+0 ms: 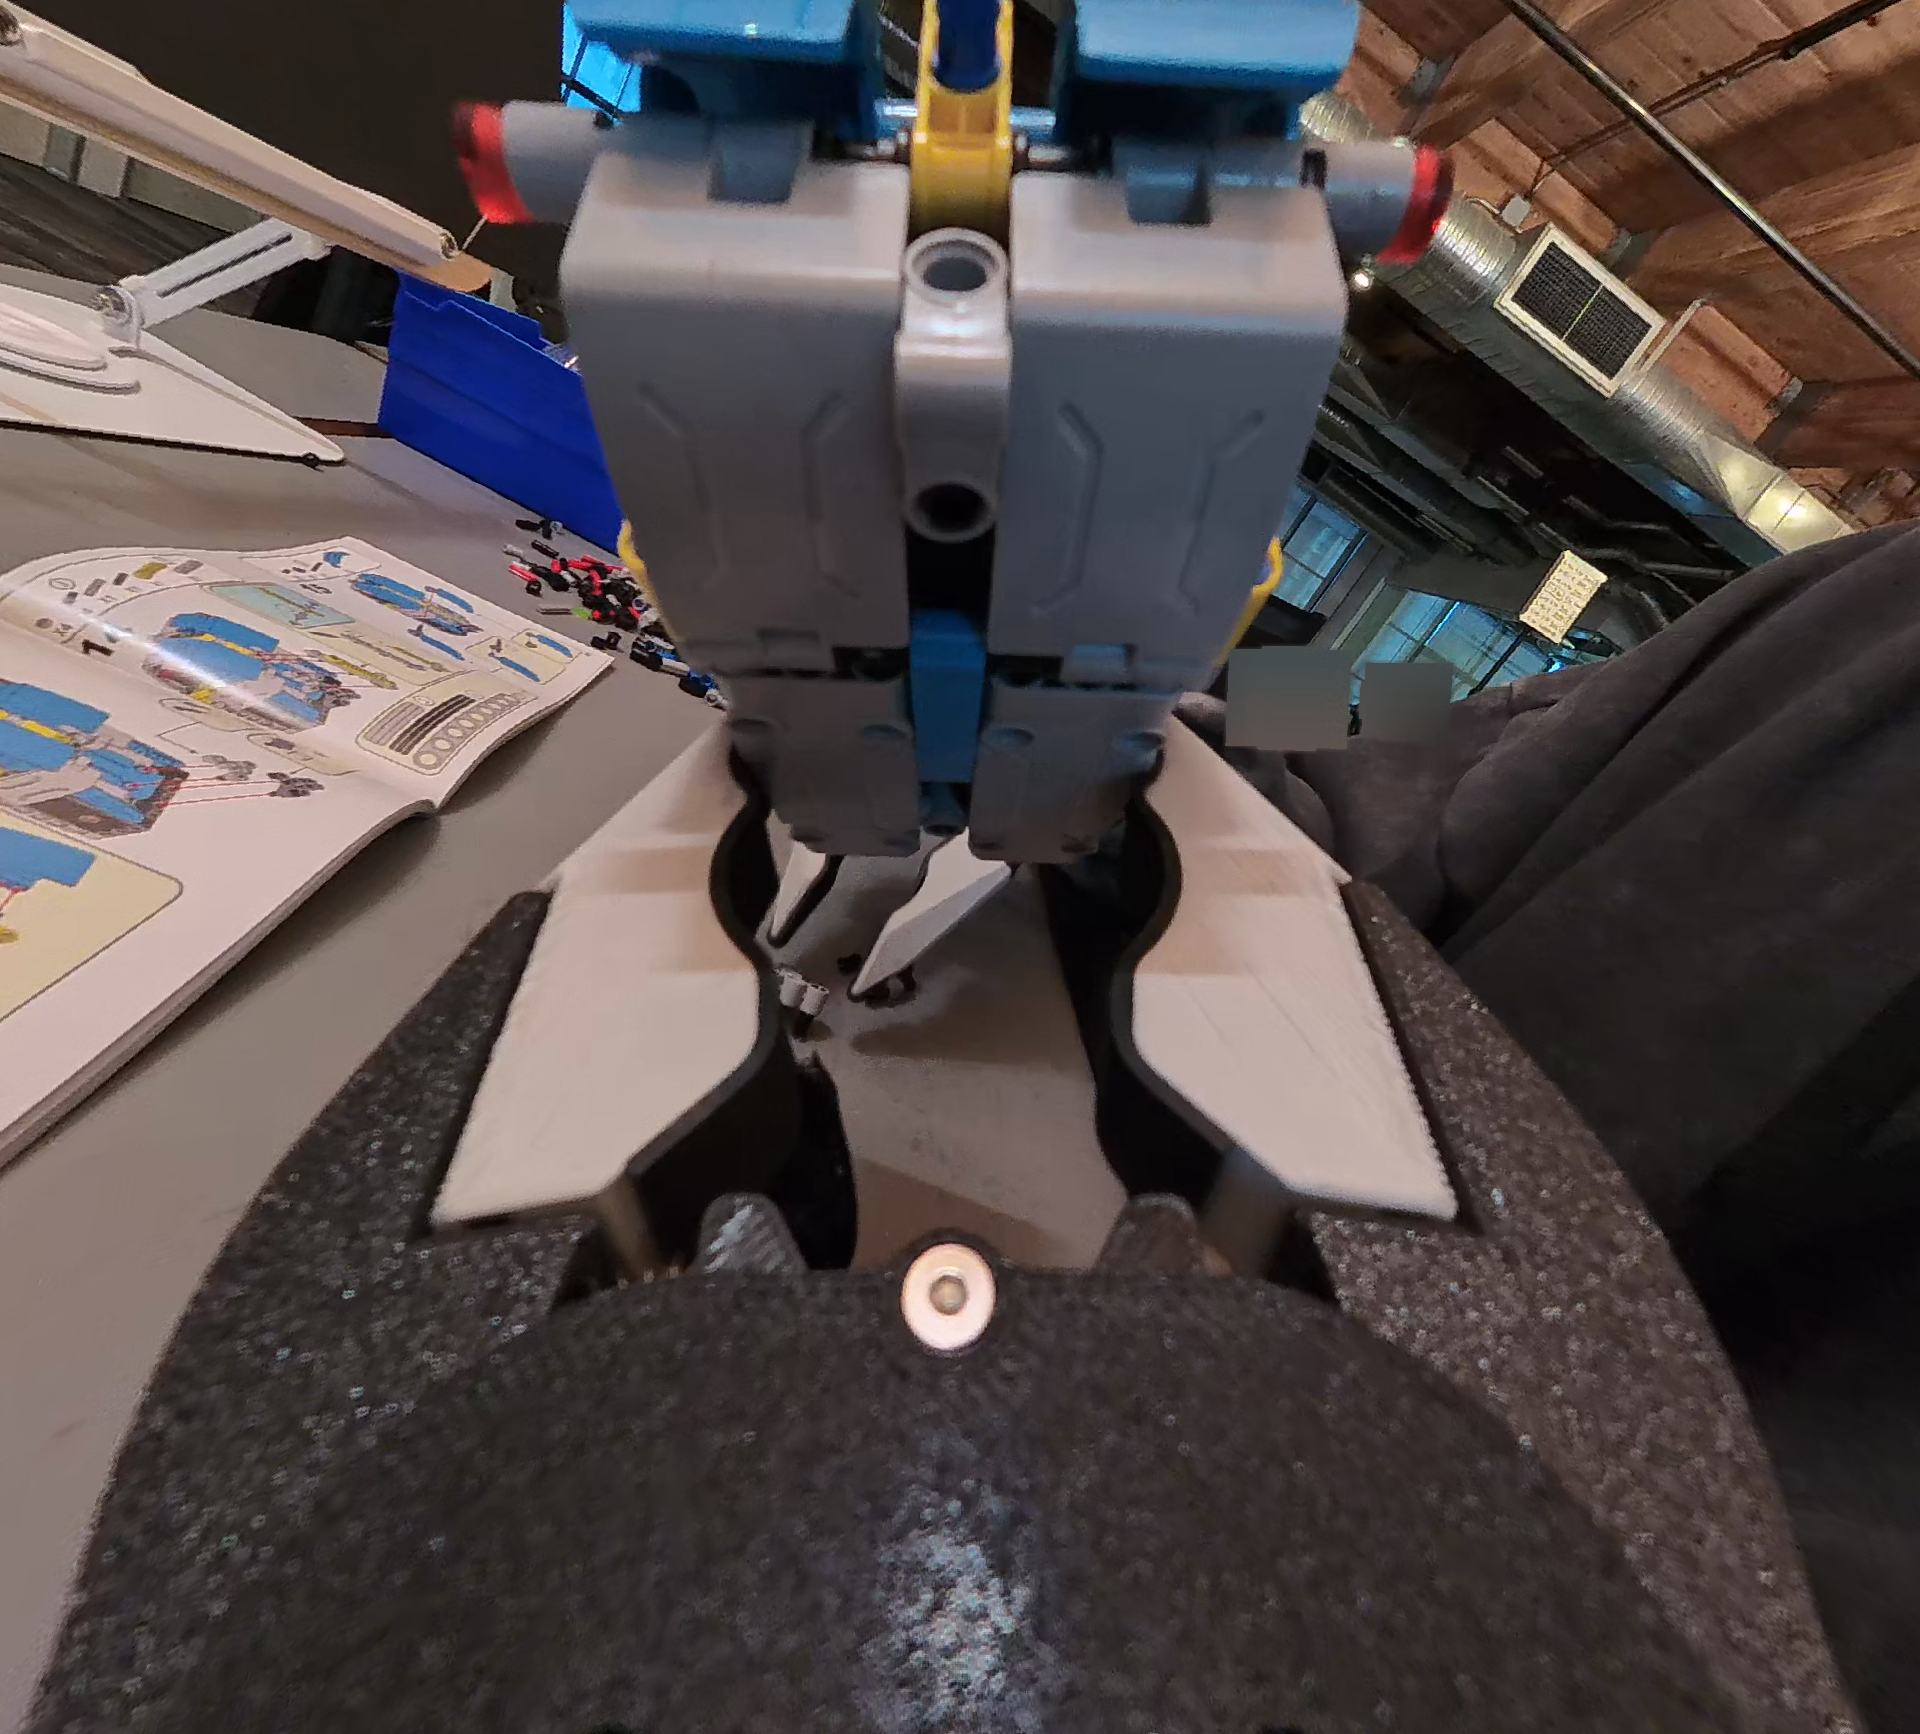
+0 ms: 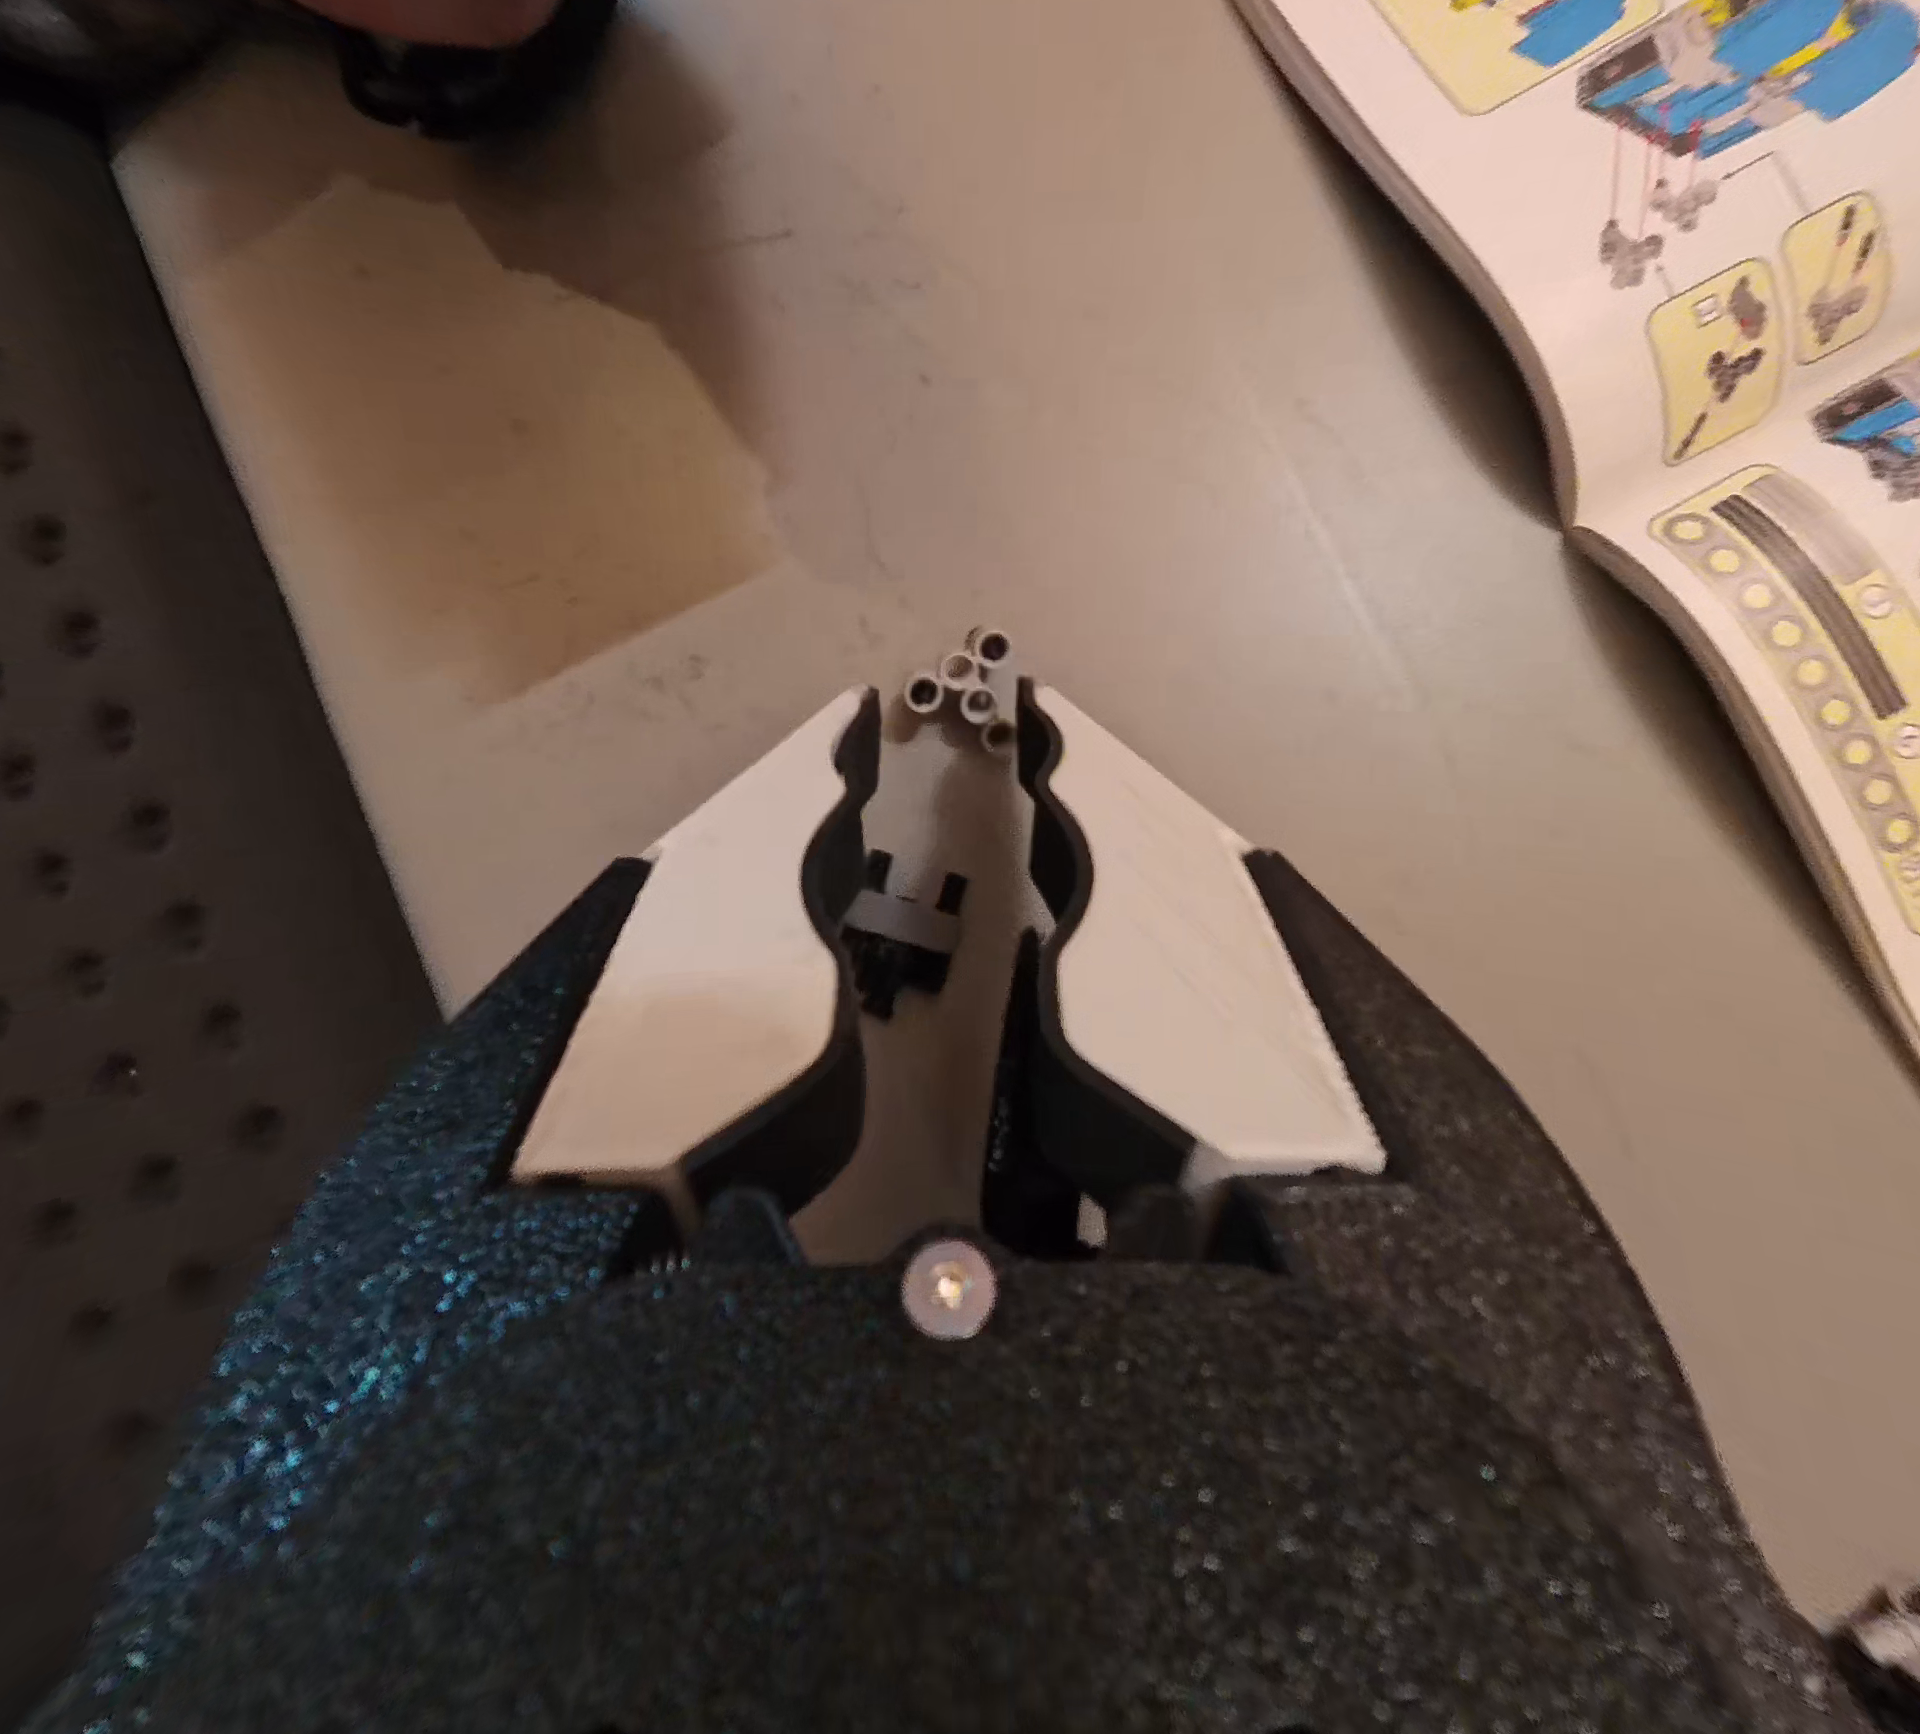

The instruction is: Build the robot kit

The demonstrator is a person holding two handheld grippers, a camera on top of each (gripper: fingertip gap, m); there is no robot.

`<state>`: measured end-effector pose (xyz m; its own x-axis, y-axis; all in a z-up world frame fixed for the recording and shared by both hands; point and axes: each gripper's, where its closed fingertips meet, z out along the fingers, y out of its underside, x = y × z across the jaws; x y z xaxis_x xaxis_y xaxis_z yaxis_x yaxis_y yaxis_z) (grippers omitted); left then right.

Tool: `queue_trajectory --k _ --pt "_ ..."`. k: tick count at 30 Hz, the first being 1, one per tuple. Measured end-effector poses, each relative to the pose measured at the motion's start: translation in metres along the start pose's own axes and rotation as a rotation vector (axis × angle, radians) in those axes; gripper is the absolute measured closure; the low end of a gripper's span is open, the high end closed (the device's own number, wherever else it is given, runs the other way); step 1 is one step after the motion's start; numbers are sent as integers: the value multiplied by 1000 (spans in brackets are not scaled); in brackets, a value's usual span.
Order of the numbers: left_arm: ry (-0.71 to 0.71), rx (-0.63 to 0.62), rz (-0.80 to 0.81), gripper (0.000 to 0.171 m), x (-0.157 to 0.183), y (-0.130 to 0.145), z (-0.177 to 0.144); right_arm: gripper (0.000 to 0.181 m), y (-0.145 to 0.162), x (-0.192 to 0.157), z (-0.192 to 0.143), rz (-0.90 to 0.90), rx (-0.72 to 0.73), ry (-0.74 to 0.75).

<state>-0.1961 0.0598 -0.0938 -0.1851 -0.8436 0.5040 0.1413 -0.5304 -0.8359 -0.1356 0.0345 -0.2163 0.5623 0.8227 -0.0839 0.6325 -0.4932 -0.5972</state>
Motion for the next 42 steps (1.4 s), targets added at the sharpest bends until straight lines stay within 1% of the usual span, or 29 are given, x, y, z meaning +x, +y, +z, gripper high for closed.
queue_trajectory --k 3,6,7,9,12,14,16,18,20,22,23,25,28,29,30,31,33,34,36,39,41,42 --pt "8 -4 -7 106 1 1 1 156 4 5 -5 -88 -5 22" --pt "32 -5 -25 106 4 2 1 159 7 7 -1 -252 -1 -5" --pt "48 -2 -35 106 6 2 1 161 9 6 2 -282 -10 -44" --pt "97 -5 -65 106 13 2 1 161 9 7 6 -319 -26 -92" --pt "180 -16 -133 106 22 3 1 167 0 -1 8 -394 19 -151" --pt "222 -24 -178 106 26 3 0 174 4 5 15 -410 -36 -140" --pt "214 -28 -183 106 24 3 -1 175 -9 2 10 -426 35 -145" --pt "173 -32 -142 106 19 1 -3 175 -23 -1 -1 -360 113 -159" --pt "109 -43 -75 106 11 1 -5 174 -34 -3 -13 -247 183 -200" --pt "42 -53 -11 106 3 1 -5 174 -50 -11 -33 -149 306 -268" --pt "6 -59 27 106 -1 2 -5 174 -59 -15 -44 -91 372 -307" --pt "-37 -75 107 106 -3 5 -4 174 -80 -24 -67 47 504 -434" --pt "-92 -98 258 106 -1 9 0 175 -101 -30 -83 230 586 -576" --pt "-95 -105 296 106 1 10 1 175 -107 -33 -86 259 600 -602" --pt "-71 -112 297 106 6 12 2 175 -111 -33 -87 236 617 -575" --pt "-37 -116 267 106 11 13 3 175 -112 -32 -85 157 621 -498" --pt "5 -115 211 106 16 16 4 175 -111 -23 -79 -10 585 -296" --pt "16 -114 195 106 16 16 4 174 -110 -26 -79 -72 557 -272" --pt "38 -112 168 106 18 17 5 175 -115 -44 -86 -181 568 -302" --pt "117 -122 71 106 26 19 5 175 -119 -37 -87 -347 533 -135" --pt "202 -121 -31 106 34 20 5 175 -120 -40 -91 -525 513 -48" --pt "257 -117 -90 106 40 20 4 174 -119 -45 -93 -655 502 -9"
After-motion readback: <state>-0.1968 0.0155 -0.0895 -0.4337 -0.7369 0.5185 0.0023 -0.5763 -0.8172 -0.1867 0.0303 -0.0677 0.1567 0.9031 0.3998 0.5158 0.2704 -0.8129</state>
